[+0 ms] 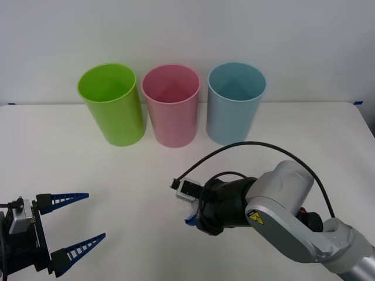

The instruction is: Put cans in the blue bin and PET bottles in the pink bin and trash in the green bin.

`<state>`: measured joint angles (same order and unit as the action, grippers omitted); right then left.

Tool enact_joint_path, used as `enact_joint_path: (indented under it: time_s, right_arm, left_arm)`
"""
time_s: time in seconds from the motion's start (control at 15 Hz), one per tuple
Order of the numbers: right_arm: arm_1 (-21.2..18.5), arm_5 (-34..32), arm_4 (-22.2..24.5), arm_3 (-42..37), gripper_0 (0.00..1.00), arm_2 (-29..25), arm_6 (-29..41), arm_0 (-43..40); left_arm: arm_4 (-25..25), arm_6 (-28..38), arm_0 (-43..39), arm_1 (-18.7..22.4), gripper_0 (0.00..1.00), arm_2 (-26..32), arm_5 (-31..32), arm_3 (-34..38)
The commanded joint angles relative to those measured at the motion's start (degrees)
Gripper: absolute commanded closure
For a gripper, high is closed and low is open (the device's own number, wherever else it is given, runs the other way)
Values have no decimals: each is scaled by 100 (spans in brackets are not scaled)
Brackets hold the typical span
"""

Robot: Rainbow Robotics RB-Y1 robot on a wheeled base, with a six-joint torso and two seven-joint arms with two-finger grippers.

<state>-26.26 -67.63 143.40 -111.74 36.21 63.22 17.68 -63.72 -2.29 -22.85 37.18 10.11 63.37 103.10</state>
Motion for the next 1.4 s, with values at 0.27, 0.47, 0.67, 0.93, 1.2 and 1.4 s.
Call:
enact_joint_path:
  time_s: [0.27,0.47,0.67,0.93,1.2,1.4]
  right_arm:
    - [-186,-5,-2264,-463,100,-1380,-1119,-458]
    - [33,-5,-3108,-533,100,-1960,-1339,-449]
    - [218,-5,-3521,-744,100,-2522,-1268,-396]
    - [649,-13,-3494,-744,100,-2971,-838,61]
    - [1273,-13,-2659,-735,100,-2760,-152,579]
    - [1563,-5,-1983,-709,100,-2531,463,1054]
  left_arm:
    - [0,0,0,0,0,0,0,0]
    - [0,0,0,0,0,0,0,0]
    - [0,0,0,0,0,0,0,0]
    - [0,0,0,0,0,0,0,0]
    - [0,0,0,0,0,0,0,0]
    - [0,0,0,0,0,0,0,0]
